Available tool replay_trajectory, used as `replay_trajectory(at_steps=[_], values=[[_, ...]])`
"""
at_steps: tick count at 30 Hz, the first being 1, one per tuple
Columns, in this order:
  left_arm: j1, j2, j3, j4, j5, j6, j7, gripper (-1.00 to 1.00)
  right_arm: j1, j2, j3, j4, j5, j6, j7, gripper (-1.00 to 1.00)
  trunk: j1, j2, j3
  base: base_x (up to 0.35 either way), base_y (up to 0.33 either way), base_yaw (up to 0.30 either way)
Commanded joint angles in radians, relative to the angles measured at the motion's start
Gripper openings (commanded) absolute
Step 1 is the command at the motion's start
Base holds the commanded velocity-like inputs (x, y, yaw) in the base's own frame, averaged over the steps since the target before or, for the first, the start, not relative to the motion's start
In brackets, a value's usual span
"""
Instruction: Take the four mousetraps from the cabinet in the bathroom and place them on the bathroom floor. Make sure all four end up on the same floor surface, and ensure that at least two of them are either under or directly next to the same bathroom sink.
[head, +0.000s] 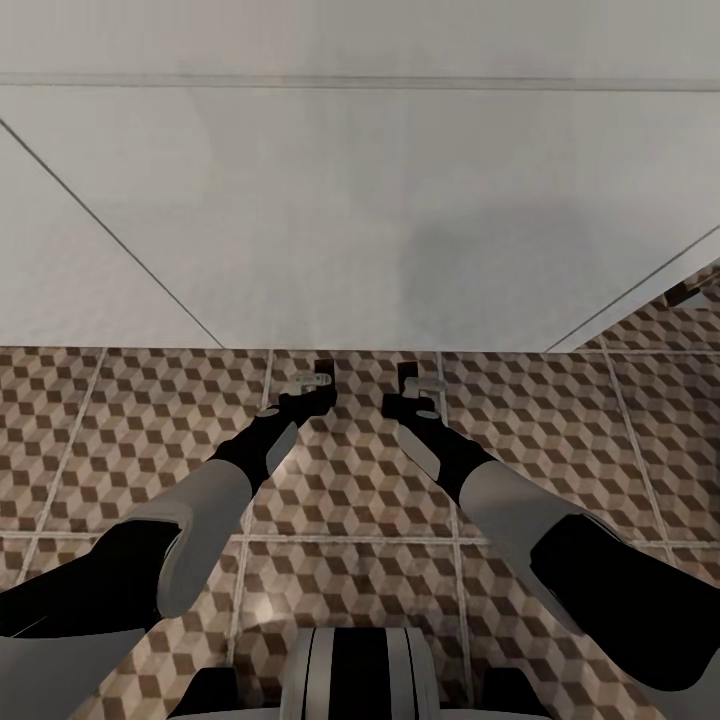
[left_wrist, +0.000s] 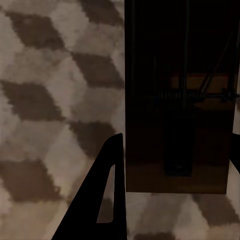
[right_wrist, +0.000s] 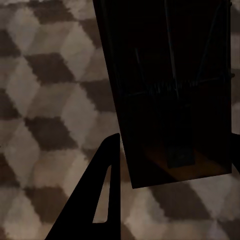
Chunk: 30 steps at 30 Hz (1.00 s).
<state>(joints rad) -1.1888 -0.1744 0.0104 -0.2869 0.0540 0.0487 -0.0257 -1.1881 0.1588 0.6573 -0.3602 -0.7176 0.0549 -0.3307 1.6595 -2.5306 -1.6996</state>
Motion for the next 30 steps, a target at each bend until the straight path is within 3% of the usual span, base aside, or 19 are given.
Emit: replay_trajectory(at_steps=[1, 30], values=[[0.000, 0.000, 0.000, -0.002, 0.004, 0.005, 0.001, -1.00, -0.001, -0.001, 0.008, -0.002, -0.005, 0.005, -0.008, -1.00, 0.000, 0.000, -0.001, 0.000, 0.000, 0.000], [0.000, 0.000, 0.000, -0.030, 0.004, 0.008, 0.004, -1.00, -0.001, -0.002, 0.002, 0.069, -0.006, 0.016, 0.013, -1.00, 0.000, 0.000, -0.001, 0.000, 0.000, 0.000]])
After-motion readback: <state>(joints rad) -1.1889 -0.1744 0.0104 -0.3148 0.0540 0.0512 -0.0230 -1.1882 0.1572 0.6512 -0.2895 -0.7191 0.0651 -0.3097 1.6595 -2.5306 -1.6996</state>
